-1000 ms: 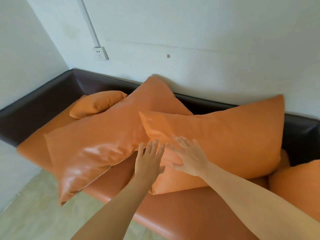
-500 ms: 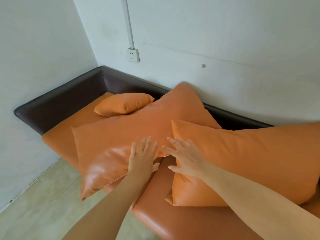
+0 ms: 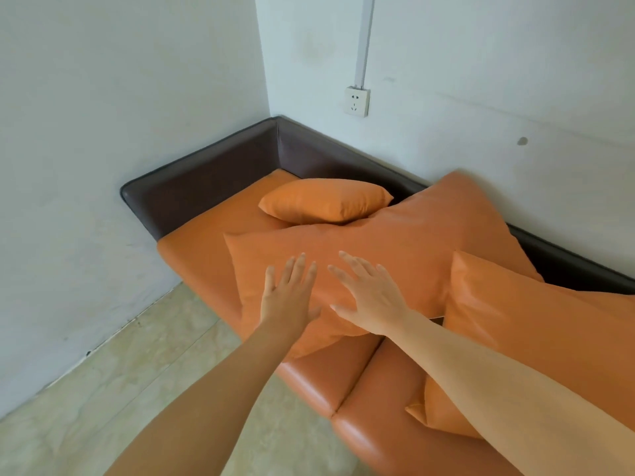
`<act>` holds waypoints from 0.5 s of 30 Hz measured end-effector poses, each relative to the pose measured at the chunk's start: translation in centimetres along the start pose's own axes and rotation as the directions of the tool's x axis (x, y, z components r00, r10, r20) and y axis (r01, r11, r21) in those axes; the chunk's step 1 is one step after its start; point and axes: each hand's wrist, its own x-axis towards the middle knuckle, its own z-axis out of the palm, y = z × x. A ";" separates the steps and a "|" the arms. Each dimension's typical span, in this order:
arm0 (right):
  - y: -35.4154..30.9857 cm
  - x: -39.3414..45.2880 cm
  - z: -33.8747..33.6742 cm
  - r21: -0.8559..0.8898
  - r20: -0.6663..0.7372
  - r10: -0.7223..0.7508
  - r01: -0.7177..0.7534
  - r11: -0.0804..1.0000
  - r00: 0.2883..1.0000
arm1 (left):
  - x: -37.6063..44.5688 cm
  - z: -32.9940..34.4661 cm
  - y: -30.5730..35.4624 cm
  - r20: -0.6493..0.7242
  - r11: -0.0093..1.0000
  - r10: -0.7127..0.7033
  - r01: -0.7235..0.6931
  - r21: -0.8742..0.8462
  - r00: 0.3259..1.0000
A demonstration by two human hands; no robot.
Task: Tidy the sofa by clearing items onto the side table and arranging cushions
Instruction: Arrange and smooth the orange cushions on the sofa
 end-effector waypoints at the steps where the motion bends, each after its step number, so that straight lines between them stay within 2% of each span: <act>1: -0.4 0.9 0.1 0.013 0.000 0.010 -0.010 1.000 1.000 | 0.2 0.2 -0.9 0.003 1.000 -0.007 0.007 -0.002 1.000; 8: -0.3 6.6 0.6 0.016 -0.002 -0.010 0.010 1.000 1.000 | 3.7 1.9 -3.9 0.027 0.999 -0.045 0.046 -0.026 0.999; 15: 3.1 12.4 2.2 0.029 -0.009 -0.014 0.014 0.999 1.000 | 10.7 3.2 -5.2 0.083 0.999 -0.042 0.044 -0.011 0.996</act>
